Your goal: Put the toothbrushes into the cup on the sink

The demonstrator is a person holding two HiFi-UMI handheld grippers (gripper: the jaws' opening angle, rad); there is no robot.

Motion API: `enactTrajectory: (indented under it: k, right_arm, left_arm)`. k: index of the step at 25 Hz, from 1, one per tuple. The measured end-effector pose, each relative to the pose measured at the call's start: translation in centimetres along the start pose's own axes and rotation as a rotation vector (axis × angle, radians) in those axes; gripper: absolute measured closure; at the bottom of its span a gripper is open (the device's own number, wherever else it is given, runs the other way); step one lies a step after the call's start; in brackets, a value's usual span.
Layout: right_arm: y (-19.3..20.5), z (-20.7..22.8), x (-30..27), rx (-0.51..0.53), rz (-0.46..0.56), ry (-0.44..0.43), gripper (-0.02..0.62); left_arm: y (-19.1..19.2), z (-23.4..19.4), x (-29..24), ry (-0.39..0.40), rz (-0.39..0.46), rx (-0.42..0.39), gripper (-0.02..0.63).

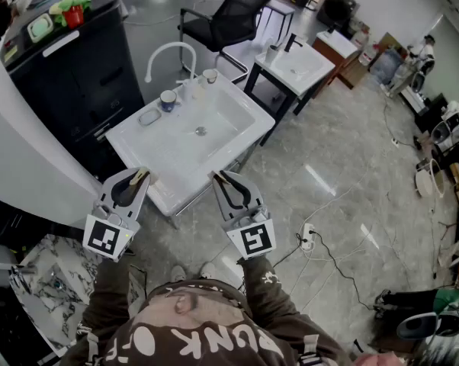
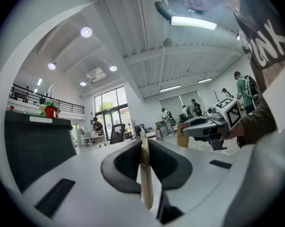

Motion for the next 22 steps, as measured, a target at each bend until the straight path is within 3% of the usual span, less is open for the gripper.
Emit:
enactTrajectory:
  k: [13,22]
  right_arm:
    - [-0.2,0.0,-0.6,-0.053,0.016,0.001,0.529]
    - [-0.1,-0.7,-1.5,-0.03,-0.001,0.002,0.53]
  left_arm:
    - [0.2,-0.6,0.0,0.0,-0.002,-0.002,0.568]
    - [0.6,-1.5,0.5,0.002,0.008,0.005,0.568]
Point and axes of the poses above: the fingertips, and each gripper's own axes: x backward along the fingers, z to its right, y out of its underside, the point moved 3 cm from there along x, backward along the fingers, and after that the axes turned 11 degrees about y, right-handed, at the moved point
